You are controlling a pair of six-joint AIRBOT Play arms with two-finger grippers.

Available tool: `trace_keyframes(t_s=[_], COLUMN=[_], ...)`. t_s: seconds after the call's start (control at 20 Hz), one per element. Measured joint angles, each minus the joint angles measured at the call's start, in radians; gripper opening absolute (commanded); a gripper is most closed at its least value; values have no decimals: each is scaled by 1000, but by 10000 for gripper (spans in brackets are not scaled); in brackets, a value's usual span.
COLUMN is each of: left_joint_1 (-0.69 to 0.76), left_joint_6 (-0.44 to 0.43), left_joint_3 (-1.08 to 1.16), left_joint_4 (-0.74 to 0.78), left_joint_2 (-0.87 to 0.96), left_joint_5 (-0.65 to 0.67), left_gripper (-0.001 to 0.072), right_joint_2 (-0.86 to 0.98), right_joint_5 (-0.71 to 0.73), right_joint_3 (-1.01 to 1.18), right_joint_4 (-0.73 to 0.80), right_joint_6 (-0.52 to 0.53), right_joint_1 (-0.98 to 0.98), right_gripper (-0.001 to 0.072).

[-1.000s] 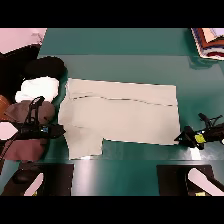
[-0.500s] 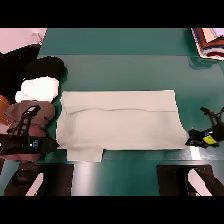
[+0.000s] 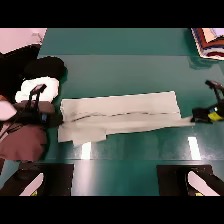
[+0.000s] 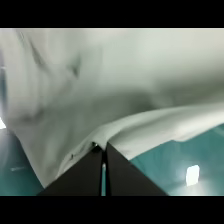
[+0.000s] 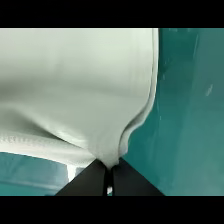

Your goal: Fold the shirts.

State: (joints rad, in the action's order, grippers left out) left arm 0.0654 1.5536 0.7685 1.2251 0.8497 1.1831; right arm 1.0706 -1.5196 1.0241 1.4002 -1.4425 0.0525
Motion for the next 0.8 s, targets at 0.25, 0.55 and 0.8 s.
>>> trace_keyframes(t_s=[0.25, 0.55, 0.8], left_joint_1=[0, -1, 0], left_joint_6=[-12, -9, 5], left_joint_3=[168, 233, 296], left_joint_4=[58, 77, 76], left_joint_2=[286, 410, 425], left_joint_5=[-176, -322, -264], left_gripper=[26, 546, 36], right_joint_2=[254, 465, 492], right_joint_5=[85, 130, 109], right_joint_3=[194, 346, 368], right_joint_4=[-56, -198, -329], right_joint_6=[-7, -3, 75], right_joint_1=[-38, -42, 34], right_gripper=[17, 460, 460])
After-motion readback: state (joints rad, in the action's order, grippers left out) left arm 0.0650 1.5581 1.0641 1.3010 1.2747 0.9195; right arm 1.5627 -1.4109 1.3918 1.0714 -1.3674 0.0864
